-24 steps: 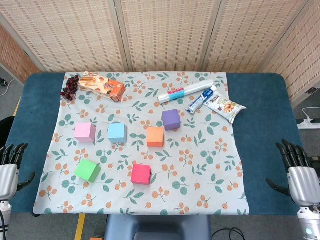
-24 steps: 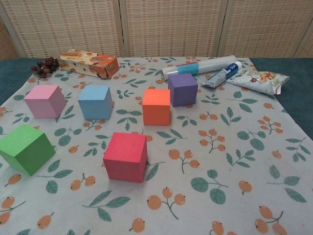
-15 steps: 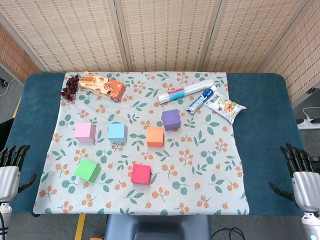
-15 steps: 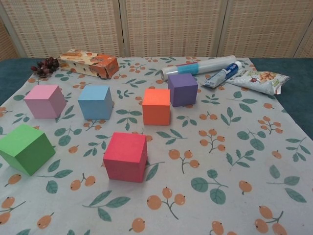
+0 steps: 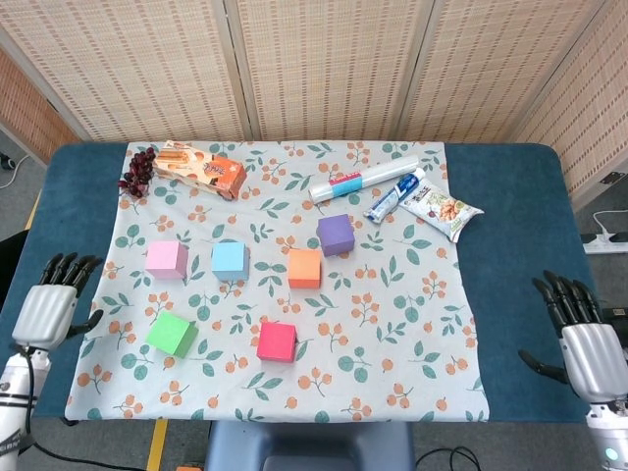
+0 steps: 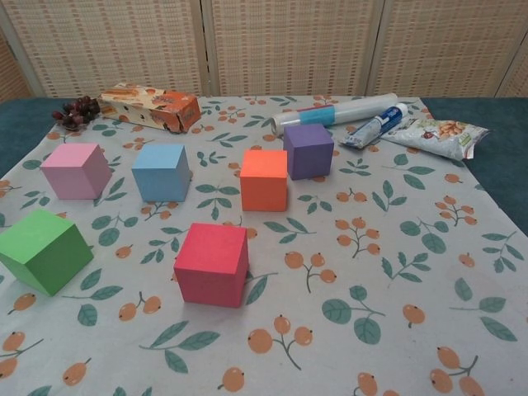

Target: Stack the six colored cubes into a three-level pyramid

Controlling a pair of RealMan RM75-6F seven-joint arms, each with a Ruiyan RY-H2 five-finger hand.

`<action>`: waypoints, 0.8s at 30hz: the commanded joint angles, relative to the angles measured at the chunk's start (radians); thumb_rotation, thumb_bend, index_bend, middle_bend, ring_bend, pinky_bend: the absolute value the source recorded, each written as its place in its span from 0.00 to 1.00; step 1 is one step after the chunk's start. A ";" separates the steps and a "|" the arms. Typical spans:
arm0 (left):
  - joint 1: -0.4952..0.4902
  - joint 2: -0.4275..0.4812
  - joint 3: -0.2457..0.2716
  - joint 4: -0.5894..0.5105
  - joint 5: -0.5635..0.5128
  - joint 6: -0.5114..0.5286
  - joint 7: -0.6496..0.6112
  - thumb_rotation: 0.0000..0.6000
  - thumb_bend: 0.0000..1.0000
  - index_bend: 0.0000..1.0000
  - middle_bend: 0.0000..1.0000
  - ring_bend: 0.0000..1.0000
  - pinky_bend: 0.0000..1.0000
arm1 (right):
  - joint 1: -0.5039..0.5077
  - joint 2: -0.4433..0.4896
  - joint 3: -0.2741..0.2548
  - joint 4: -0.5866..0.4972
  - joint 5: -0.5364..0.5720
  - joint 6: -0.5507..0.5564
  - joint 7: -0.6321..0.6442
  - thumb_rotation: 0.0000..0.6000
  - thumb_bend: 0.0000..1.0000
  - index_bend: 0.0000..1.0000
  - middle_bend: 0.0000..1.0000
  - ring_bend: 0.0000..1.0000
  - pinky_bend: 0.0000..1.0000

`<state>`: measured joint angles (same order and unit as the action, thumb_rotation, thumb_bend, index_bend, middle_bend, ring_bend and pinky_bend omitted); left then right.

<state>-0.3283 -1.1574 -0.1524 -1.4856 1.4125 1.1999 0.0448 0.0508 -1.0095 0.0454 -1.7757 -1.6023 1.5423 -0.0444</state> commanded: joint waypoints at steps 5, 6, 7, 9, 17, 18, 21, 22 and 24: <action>-0.220 -0.042 -0.062 0.150 -0.135 -0.326 -0.024 1.00 0.29 0.12 0.10 0.04 0.05 | 0.029 0.017 0.026 -0.020 0.023 -0.030 -0.016 1.00 0.00 0.00 0.00 0.00 0.00; -0.236 -0.049 -0.063 0.165 -0.146 -0.352 -0.021 1.00 0.29 0.10 0.08 0.02 0.05 | 0.032 0.017 0.029 -0.022 0.028 -0.035 -0.019 1.00 0.00 0.00 0.00 0.00 0.00; -0.257 -0.060 -0.064 0.185 -0.165 -0.390 -0.021 1.00 0.30 0.08 0.06 0.00 0.05 | 0.037 0.016 0.032 -0.024 0.034 -0.042 -0.022 1.00 0.00 0.00 0.00 0.00 0.00; -0.286 -0.073 -0.067 0.212 -0.199 -0.453 -0.036 1.00 0.30 0.05 0.03 0.00 0.04 | 0.043 0.015 0.036 -0.025 0.041 -0.051 -0.026 1.00 0.00 0.00 0.00 0.00 0.00; -0.361 -0.114 -0.074 0.288 -0.268 -0.607 -0.123 1.00 0.31 0.00 0.00 0.00 0.04 | 0.063 0.007 0.046 -0.016 0.068 -0.080 -0.026 1.00 0.00 0.00 0.00 0.00 0.00; -0.365 -0.115 -0.073 0.288 -0.266 -0.617 -0.136 1.00 0.31 0.00 0.00 0.00 0.04 | 0.064 0.006 0.047 -0.015 0.070 -0.081 -0.026 1.00 0.00 0.00 0.00 0.00 0.00; -0.380 -0.120 -0.067 0.294 -0.247 -0.636 -0.162 1.00 0.32 0.00 0.00 0.00 0.04 | 0.068 0.005 0.049 -0.011 0.078 -0.086 -0.027 1.00 0.00 0.00 0.00 0.00 0.00; -0.388 -0.126 -0.061 0.304 -0.241 -0.643 -0.161 1.00 0.32 0.00 0.00 0.00 0.04 | 0.069 0.004 0.049 -0.011 0.079 -0.087 -0.029 1.00 0.00 0.00 0.00 0.00 0.00; -0.399 -0.135 -0.057 0.316 -0.242 -0.658 -0.167 1.00 0.31 0.00 0.00 0.00 0.04 | 0.070 0.003 0.049 -0.012 0.079 -0.087 -0.028 1.00 0.00 0.00 0.00 0.00 0.00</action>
<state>-0.7187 -1.2850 -0.2135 -1.1782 1.1695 0.5517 -0.1166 0.1202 -1.0064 0.0942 -1.7880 -1.5233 1.4552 -0.0729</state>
